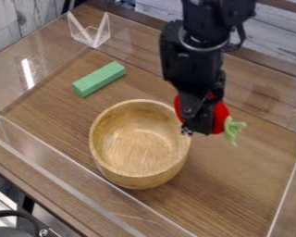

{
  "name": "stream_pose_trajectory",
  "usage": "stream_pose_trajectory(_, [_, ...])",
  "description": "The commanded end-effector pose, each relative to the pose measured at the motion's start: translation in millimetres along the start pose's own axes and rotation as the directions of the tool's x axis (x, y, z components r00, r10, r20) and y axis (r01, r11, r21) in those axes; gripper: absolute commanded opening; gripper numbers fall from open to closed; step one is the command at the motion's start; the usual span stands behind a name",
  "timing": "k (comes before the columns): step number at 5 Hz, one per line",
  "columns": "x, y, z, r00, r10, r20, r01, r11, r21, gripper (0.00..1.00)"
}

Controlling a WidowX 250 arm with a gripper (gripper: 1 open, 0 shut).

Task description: Move the red object to the left side of the table

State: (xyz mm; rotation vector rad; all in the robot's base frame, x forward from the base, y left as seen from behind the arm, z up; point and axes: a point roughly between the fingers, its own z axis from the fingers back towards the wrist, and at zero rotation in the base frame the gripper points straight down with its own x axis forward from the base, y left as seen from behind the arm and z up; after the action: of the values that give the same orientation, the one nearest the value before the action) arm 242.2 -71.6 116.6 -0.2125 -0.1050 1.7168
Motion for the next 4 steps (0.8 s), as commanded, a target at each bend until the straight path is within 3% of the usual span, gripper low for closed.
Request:
stream_pose_trajectory(1, [-8.4,-3.3,-4.1,0.999,-0.030,-0.012,0.030,0.999,-0.034,0.00])
stream_pose_trajectory(2, [10.1,-9.8,7.2,1.000,-0.001,-0.020,0.000,0.999,-0.037,0.00])
stream_pose_trajectory(3, [44.3,-17.1,16.8,0.999,0.047,-0.020,-0.048,0.998,-0.051,0.00])
stream_pose_trajectory(4, [86.7,-18.8,15.5,0.996,0.092,-0.011,-0.093,0.993,-0.067,0.00])
